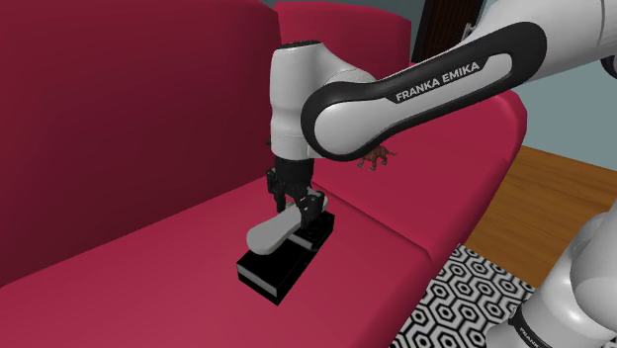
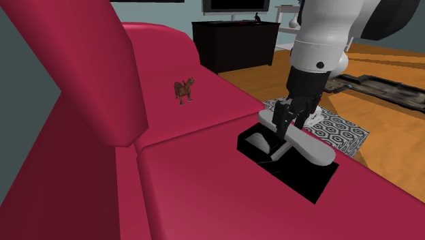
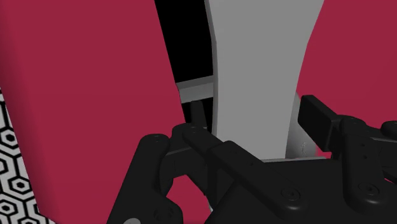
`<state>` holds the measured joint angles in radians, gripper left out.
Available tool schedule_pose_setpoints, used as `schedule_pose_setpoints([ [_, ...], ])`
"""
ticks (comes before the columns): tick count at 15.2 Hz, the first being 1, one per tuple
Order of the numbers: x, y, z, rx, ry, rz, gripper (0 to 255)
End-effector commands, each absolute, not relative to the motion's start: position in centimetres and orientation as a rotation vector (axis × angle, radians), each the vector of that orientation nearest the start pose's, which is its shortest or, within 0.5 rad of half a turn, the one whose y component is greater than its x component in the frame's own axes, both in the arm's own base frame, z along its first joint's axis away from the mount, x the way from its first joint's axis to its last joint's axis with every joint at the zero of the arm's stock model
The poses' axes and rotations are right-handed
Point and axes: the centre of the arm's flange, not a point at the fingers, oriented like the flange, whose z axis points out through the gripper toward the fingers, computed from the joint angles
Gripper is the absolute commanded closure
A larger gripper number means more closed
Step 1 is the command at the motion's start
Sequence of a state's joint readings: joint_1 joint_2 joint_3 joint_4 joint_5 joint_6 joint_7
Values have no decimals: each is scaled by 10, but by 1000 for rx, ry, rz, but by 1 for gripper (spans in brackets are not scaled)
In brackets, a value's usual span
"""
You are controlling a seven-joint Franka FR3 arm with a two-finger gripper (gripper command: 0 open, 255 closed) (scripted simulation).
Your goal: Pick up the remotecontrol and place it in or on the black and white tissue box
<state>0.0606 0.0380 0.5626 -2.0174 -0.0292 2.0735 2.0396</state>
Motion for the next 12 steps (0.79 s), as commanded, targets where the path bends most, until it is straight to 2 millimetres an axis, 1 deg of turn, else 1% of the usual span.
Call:
schedule_pose_setpoints([
  [1, 458, 325, 436, -2382, 2013, -18, 255],
  [7, 458, 325, 436, -2382, 2013, -18, 255],
  [8, 458, 325, 436, -2382, 2013, -18, 0],
  [12, 458, 325, 436, -2382, 2013, -18, 0],
])
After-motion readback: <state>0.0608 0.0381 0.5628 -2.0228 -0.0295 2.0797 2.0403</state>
